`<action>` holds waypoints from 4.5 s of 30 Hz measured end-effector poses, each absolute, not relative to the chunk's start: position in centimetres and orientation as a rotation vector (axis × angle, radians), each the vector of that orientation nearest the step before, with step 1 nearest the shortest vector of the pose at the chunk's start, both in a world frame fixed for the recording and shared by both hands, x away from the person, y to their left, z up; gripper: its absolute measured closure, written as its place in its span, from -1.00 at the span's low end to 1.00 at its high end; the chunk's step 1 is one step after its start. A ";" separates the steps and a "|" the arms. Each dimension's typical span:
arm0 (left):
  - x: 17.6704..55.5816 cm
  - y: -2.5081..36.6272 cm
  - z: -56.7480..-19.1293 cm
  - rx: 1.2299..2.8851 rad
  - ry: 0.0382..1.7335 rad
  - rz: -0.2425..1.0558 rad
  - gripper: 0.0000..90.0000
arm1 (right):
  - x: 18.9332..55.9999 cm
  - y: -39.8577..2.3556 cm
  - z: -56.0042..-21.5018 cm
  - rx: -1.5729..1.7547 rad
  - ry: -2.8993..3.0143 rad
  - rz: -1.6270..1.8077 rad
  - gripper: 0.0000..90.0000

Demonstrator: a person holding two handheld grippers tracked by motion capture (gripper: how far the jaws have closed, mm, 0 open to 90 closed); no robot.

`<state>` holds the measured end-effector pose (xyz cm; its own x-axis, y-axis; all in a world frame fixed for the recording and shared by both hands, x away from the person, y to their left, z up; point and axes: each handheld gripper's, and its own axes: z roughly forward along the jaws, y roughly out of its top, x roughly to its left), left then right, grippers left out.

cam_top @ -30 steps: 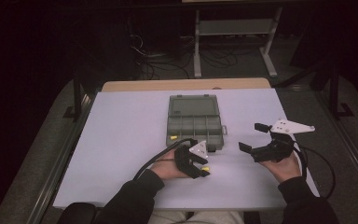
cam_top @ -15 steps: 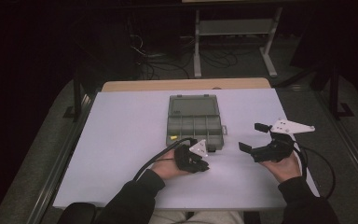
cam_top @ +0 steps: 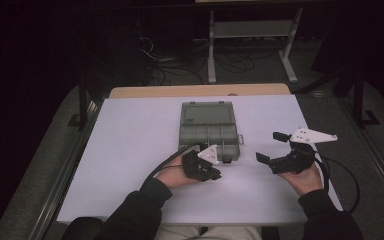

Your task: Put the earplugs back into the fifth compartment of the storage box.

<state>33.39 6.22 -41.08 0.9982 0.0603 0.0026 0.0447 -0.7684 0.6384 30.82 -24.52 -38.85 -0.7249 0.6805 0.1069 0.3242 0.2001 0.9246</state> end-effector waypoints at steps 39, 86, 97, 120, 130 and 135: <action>37.3 10.2 -33.9 2.364 0.199 0.159 0.84 | 30.9 -24.5 -38.9 0.952 2.159 1.532 -1.00; 41.2 14.4 -38.5 2.393 0.484 0.146 0.36 | 30.9 -24.4 -39.0 0.952 2.168 1.529 -1.00; 40.2 15.7 -36.4 2.242 0.463 0.151 -0.67 | 30.8 -24.4 -39.0 0.953 2.168 1.527 -1.00; 37.1 21.5 -34.4 2.083 0.522 0.308 -0.95 | 30.8 -24.5 -39.1 0.963 2.164 1.524 -1.00; 35.6 25.0 -35.0 2.001 0.589 0.370 -0.95 | 30.7 -24.6 -39.1 0.965 2.159 1.525 -1.00; 34.7 26.5 -35.4 1.966 0.615 0.379 -0.95 | 30.7 -24.7 -39.1 0.967 2.156 1.526 -1.00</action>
